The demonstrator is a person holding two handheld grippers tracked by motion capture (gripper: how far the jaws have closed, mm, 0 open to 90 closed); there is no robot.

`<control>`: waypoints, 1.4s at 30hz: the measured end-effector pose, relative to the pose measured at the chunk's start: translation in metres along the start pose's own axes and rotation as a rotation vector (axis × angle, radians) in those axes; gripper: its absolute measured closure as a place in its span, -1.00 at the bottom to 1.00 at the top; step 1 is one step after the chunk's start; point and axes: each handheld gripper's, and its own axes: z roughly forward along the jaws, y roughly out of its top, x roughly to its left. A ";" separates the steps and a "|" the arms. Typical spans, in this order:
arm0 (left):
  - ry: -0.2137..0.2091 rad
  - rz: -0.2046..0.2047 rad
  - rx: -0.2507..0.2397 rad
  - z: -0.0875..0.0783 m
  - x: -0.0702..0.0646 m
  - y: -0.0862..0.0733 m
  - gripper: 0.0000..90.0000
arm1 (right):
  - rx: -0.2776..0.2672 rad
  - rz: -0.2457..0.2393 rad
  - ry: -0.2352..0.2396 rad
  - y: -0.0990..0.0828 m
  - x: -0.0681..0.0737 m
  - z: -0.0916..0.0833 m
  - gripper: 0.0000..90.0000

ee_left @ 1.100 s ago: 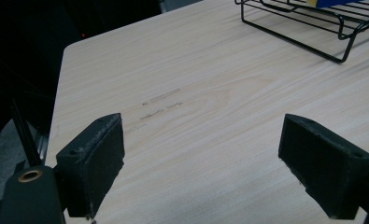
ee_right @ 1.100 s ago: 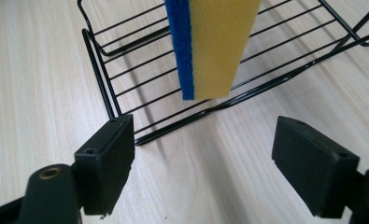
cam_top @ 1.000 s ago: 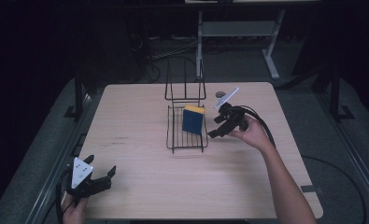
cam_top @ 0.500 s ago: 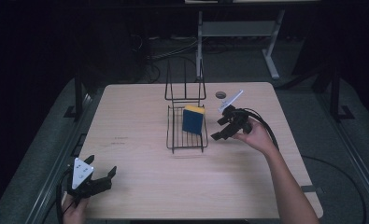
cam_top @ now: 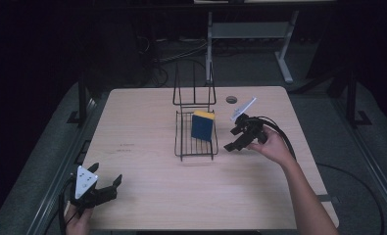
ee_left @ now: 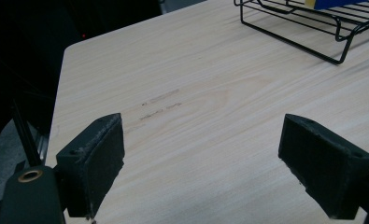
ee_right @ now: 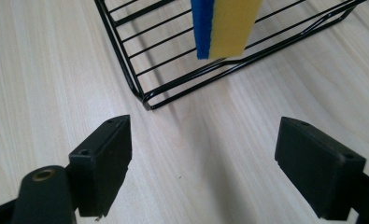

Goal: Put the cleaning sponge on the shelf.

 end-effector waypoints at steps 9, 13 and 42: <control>0.001 0.000 0.003 0.000 0.000 -0.001 -0.69 | 0.034 0.003 0.005 -0.008 0.004 0.003 -0.59; 0.003 -0.002 0.000 -0.001 0.001 -0.001 -0.69 | 0.033 0.001 0.003 -0.008 0.006 0.001 -0.59; 0.003 -0.006 0.000 -0.001 0.000 -0.001 -0.69 | 0.002 0.007 0.005 -0.039 0.021 0.000 -0.59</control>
